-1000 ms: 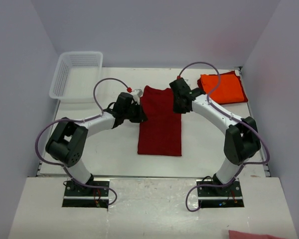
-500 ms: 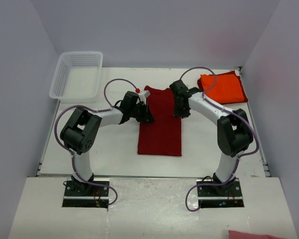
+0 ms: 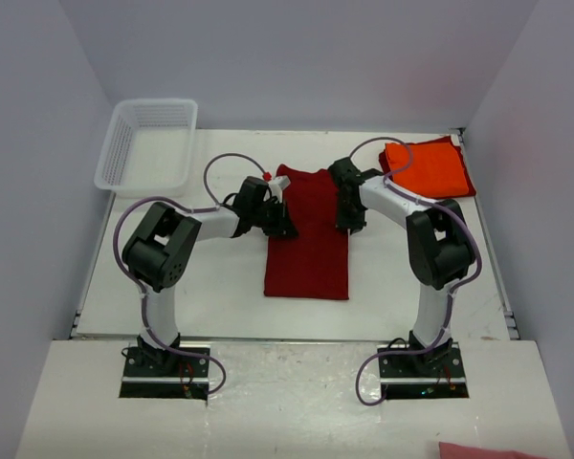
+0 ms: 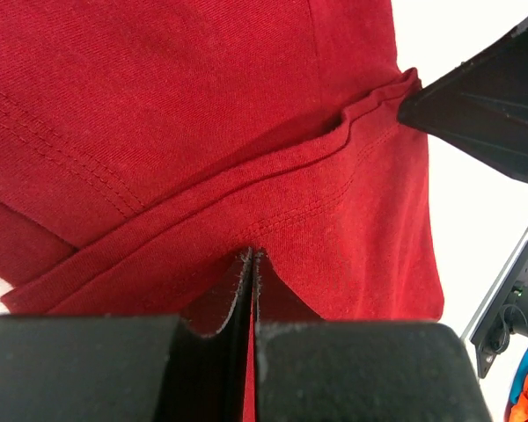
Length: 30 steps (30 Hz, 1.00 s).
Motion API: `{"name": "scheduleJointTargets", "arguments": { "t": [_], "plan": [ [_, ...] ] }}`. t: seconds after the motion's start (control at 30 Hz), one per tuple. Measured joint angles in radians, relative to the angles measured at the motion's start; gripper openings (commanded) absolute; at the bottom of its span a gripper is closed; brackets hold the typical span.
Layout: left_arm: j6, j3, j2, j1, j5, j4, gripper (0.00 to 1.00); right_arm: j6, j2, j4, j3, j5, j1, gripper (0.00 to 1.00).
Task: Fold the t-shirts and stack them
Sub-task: Fold the folded rectangular tshirt in 1/3 of the way
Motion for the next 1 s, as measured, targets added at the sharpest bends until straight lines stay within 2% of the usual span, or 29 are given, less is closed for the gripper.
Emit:
{"name": "scheduleJointTargets", "arguments": {
  "t": [0.03,0.07,0.1,0.23,0.53,1.0],
  "plan": [
    [0.000,0.000,0.000,0.000,0.001,0.000,0.00,0.000,0.003,0.000,0.003,-0.002,-0.003,0.26],
    [0.000,0.000,0.000,0.001,0.002,0.001,0.00,0.001,0.006,0.000,0.008,-0.005,-0.005,0.16],
    [0.000,0.000,0.000,0.002,0.003,0.000,0.00,0.004,0.008,0.002,0.010,-0.005,-0.008,0.12],
    [0.000,0.000,0.000,0.012,0.003,0.001,0.00,0.015,0.008,0.001,0.013,-0.004,-0.012,0.00],
    [0.001,-0.003,0.001,0.045,0.005,0.001,0.00,0.026,0.017,-0.015,0.032,0.011,-0.017,0.00],
    [-0.007,-0.030,0.023,0.074,0.035,0.044,0.00,0.012,0.159,-0.105,0.257,0.068,-0.025,0.01]
  ]
}}
